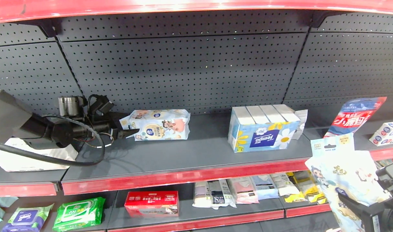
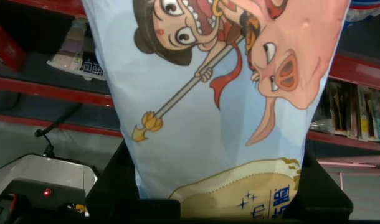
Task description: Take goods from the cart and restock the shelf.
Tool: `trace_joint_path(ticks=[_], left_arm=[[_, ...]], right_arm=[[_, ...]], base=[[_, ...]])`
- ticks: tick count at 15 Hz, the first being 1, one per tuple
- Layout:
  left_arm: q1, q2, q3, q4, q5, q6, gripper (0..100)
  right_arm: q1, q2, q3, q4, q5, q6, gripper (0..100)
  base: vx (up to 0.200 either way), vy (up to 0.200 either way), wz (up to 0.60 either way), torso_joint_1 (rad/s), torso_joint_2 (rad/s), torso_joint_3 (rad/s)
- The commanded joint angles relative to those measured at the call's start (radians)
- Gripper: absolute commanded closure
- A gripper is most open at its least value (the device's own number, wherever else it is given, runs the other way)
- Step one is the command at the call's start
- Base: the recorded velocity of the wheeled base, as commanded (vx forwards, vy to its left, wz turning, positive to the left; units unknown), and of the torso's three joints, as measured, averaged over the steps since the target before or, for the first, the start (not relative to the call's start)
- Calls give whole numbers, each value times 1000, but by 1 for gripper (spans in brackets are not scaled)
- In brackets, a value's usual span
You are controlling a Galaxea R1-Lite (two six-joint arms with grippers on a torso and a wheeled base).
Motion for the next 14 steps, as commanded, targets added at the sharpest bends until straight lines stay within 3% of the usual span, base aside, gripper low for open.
trace_joint_path(ticks=[1, 10, 14], left_arm=[[0, 29, -39, 1, 1, 3, 0], [-38, 124, -145, 9, -21, 3, 0], [-60, 124, -206, 87, -33, 2, 0]], right_arm=[[0, 6, 0, 0, 2, -3, 100], [2, 3, 12, 4, 2, -5, 100], [2, 7, 12, 4, 2, -6, 100]], base=[[0, 0, 0, 0, 0, 0], [0, 0, 0, 0, 0, 0], [0, 0, 0, 0, 0, 0]])
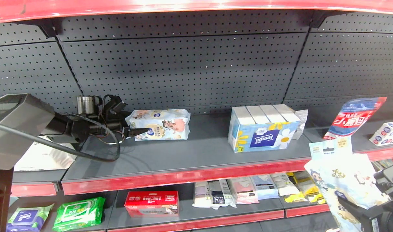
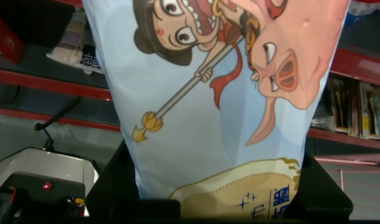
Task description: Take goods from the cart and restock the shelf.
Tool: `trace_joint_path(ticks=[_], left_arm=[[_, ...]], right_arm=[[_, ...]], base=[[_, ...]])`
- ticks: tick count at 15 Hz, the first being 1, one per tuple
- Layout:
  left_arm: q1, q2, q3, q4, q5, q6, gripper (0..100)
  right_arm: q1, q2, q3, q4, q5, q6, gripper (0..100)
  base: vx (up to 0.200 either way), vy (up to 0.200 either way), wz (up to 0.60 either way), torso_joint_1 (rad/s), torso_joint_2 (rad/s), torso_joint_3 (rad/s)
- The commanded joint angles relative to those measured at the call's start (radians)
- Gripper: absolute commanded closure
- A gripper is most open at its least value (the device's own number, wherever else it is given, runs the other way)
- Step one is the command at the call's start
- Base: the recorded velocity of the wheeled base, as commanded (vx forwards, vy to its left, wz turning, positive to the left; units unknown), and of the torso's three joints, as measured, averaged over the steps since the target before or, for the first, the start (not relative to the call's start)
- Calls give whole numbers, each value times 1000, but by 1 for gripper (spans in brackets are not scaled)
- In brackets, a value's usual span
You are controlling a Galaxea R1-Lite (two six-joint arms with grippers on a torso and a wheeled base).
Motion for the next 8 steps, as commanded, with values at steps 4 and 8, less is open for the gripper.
trace_joint_path(ticks=[4, 8], left_arm=[[-7, 0, -23, 24, 2, -2, 0], [-20, 23, -62, 25, 2, -2, 0]], right_arm=[[1, 3, -1, -1, 0, -1, 100], [1, 6, -4, 0, 0, -1, 100]], base=[[0, 0, 0, 0, 0, 0], [0, 0, 0, 0, 0, 0]])
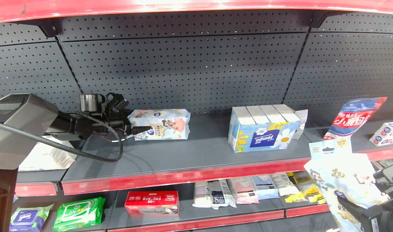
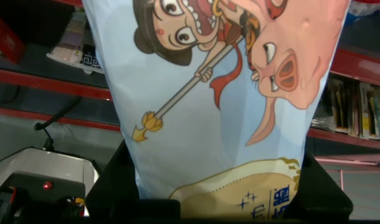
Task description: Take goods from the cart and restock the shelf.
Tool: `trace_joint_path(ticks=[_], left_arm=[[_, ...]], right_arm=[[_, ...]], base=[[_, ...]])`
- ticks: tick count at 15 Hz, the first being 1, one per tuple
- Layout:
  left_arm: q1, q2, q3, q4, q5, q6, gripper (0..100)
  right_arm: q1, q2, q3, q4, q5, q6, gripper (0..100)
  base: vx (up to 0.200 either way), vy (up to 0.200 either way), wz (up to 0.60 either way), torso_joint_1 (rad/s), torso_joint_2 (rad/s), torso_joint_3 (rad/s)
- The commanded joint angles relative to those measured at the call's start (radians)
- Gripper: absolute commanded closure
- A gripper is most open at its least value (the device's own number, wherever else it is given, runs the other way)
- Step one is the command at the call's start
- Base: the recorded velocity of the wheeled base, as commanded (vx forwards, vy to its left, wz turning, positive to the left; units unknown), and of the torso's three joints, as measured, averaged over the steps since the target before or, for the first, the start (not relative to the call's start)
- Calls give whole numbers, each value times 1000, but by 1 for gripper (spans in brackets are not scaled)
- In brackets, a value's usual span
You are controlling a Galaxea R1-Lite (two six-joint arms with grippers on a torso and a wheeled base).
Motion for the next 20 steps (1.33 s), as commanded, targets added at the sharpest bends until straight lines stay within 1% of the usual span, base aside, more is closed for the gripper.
trace_joint_path(ticks=[1, 5, 6, 10, 12, 15, 16, 17, 18, 20], left_arm=[[-6, 5, -6, 6, 1, 1, 0], [-14, 6, -1, 14, 9, 1, 0], [-16, 14, -3, 12, 13, 1, 100], [-25, 16, 6, 12, 15, 3, 100], [-26, 6, 40, 8, 9, 4, 100], [-25, -53, 125, 5, -1, 3, 100], [-22, -95, 186, 1, -1, 1, 100], [-19, -110, 221, -8, -4, 4, 100], [-16, -139, 296, -68, -7, -2, 100], [-11, -159, 382, -187, -7, -35, 100]], right_arm=[[1, 1, -1, 0, 0, -1, 100], [1, -1, 2, 0, 0, -1, 100], [1, -2, 4, -2, 0, -1, 100], [1, 2, 4, 0, 1, 1, 100], [1, 7, 4, 0, 3, 1, 100], [1, 4, 2, -2, 3, -1, 100], [1, 1, 2, 0, 1, 1, 100], [1, 1, 2, -2, 1, 1, 100], [1, -1, 1, -2, 1, -1, 100], [1, -2, -1, 0, 1, -1, 100]], base=[[0, 0, 0, 0, 0, 0], [0, 0, 0, 0, 0, 0], [0, 0, 0, 0, 0, 0], [0, 0, 0, 0, 0, 0], [0, 0, 0, 0, 0, 0], [0, 0, 0, 0, 0, 0], [0, 0, 0, 0, 0, 0], [0, 0, 0, 0, 0, 0], [0, 0, 0, 0, 0, 0], [0, 0, 0, 0, 0, 0]])
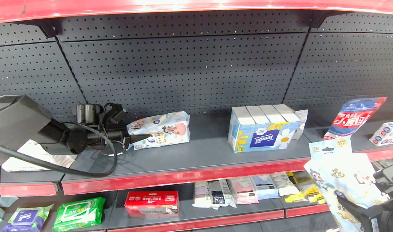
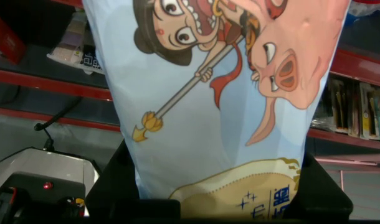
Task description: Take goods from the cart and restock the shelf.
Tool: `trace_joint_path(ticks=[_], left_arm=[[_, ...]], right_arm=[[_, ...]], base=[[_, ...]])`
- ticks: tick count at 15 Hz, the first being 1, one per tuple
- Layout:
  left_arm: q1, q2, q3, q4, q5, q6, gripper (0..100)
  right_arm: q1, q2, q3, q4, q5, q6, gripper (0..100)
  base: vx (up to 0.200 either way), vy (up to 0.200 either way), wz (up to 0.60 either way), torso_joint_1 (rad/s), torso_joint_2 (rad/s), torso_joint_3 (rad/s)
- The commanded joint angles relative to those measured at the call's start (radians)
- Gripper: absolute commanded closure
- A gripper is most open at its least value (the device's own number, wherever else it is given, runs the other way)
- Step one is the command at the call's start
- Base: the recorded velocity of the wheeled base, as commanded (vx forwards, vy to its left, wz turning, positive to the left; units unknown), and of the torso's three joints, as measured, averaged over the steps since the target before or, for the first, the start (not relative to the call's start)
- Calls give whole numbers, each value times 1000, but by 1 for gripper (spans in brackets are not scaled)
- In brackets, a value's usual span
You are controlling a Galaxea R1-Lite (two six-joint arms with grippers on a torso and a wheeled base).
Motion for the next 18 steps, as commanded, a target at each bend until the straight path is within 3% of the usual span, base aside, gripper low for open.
trace_joint_path(ticks=[1, 4, 7, 9, 13, 15, 18], left_arm=[[5, -56, 102, -87, -1, -28, 100], [8, -117, 248, -219, -3, -83, 100], [14, -133, 325, -317, -12, -91, 100], [14, -171, 403, -374, -20, -119, 100], [40, -179, 519, -487, -58, -119, 100], [72, -171, 544, -499, -116, -103, 100], [75, -169, 552, -499, -125, -102, 100]], right_arm=[[2, -2, 0, -2, 0, 0, 100], [2, -5, 3, -2, 1, -11, 100], [4, 6, -4, -2, 1, -11, 100], [4, 3, -3, -2, 1, -14, 100], [4, -2, 2, -2, 1, -13, 100], [2, -5, 3, -2, 1, -13, 100], [2, -3, 2, -2, 1, -13, 100]], base=[[0, 0, 0, 0, 0, 0], [0, 0, 0, 0, 0, 0], [0, 0, 0, 0, 0, 0], [0, 0, 0, 0, 0, 0], [0, 0, 0, 0, 0, 0], [0, 0, 0, 0, 0, 0], [0, 0, 0, 0, 0, 0]])
